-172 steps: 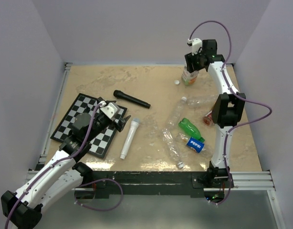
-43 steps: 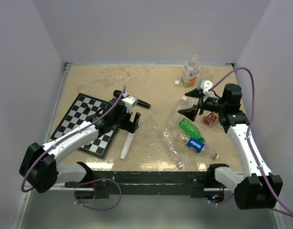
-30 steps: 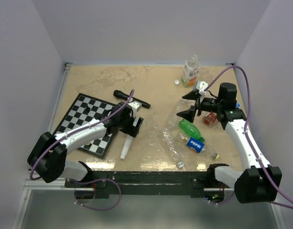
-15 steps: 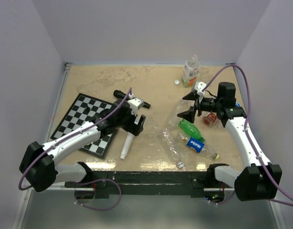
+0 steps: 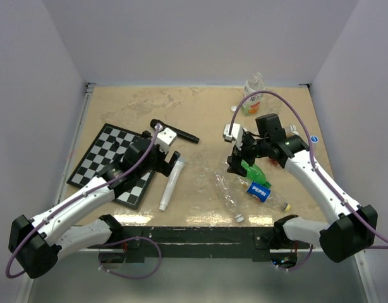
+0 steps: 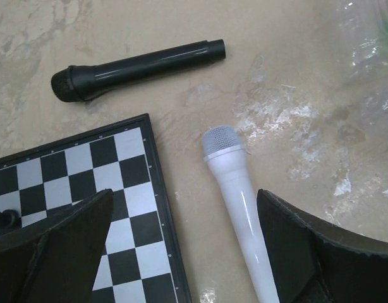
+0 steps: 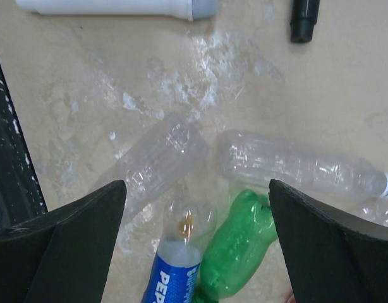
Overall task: Unscrew the bottle caps
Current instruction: Pick up the plastic bottle at the center of the board.
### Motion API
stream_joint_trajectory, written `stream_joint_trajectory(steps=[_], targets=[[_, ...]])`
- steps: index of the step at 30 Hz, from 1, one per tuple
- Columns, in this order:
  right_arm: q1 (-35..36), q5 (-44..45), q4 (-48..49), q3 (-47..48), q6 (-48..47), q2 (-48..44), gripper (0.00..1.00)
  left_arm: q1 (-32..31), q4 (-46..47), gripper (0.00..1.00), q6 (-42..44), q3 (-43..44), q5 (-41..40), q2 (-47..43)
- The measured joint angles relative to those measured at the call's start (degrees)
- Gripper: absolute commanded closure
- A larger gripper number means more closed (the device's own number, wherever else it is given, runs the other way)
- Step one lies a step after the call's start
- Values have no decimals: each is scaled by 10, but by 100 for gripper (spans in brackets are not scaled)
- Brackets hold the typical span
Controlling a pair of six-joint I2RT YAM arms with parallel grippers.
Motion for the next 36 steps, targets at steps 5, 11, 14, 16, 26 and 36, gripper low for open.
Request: stream_joint_trajectory(steps=[5, 11, 14, 16, 26, 36], targets=[[12, 62, -31, 0, 4, 2, 2, 5, 5, 0, 9, -11, -24, -24], [55, 116, -46, 0, 8, 52, 2, 6, 16, 0, 15, -11, -27, -37], [86, 134, -52, 0, 8, 93, 2, 6, 17, 0, 16, -11, -27, -38], [101, 146, -52, 0, 8, 115, 2, 6, 21, 0, 17, -13, -27, -41], [85, 190, -46, 59, 4, 133, 2, 6, 22, 0, 19, -19, -27, -45], [-46, 157, -52, 88, -309, 143, 2, 6, 23, 0, 19, -20, -22, -49]])
